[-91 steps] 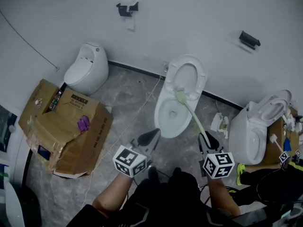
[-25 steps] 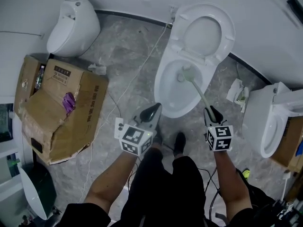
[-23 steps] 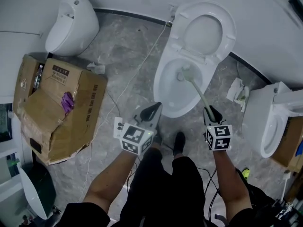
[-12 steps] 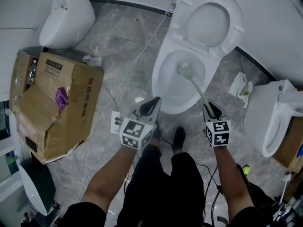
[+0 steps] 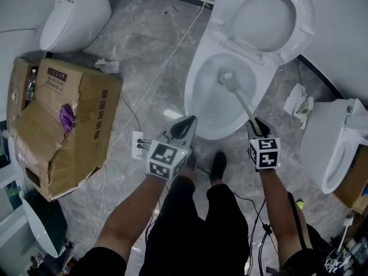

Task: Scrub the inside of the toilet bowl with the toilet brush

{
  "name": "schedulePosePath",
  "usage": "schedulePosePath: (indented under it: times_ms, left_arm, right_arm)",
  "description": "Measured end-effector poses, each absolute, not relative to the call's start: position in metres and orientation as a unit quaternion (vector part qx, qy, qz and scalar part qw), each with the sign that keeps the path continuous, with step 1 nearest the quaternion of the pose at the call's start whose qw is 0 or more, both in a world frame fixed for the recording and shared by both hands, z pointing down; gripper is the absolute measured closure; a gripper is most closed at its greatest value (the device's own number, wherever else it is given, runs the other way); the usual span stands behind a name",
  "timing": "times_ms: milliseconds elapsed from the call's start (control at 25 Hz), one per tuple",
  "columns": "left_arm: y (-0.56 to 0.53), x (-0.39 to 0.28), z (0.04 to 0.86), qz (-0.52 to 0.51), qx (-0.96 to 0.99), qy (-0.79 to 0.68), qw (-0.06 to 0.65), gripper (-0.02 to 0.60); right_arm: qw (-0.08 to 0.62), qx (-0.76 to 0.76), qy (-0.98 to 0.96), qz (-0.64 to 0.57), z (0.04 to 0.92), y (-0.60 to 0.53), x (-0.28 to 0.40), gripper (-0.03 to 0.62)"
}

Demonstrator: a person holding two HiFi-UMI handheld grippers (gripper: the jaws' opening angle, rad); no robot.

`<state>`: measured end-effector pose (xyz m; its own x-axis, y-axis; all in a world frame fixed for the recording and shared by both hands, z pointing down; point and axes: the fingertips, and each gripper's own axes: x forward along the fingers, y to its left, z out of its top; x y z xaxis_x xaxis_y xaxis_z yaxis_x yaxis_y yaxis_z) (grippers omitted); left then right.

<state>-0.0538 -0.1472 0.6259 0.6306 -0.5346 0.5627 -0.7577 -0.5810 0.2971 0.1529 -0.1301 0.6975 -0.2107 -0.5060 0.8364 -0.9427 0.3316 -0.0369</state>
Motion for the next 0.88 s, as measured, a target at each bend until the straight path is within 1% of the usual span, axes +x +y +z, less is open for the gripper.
schedulePosePath:
  times_ms: [400,880]
  left_arm:
    - [-0.166,-0.06,0.662,0.221,0.856,-0.378,0.276,0.574]
    - [-0.177,-0.059,0.684,0.219,0.852,-0.375,0.293,0.574]
  right_arm:
    - [0.415,0.492,-0.701,0.307,0.75,-0.15,0.15,0.488]
    - [0.446,0.477,-0.681,0.331,0.794,-0.164,0.143,0.488]
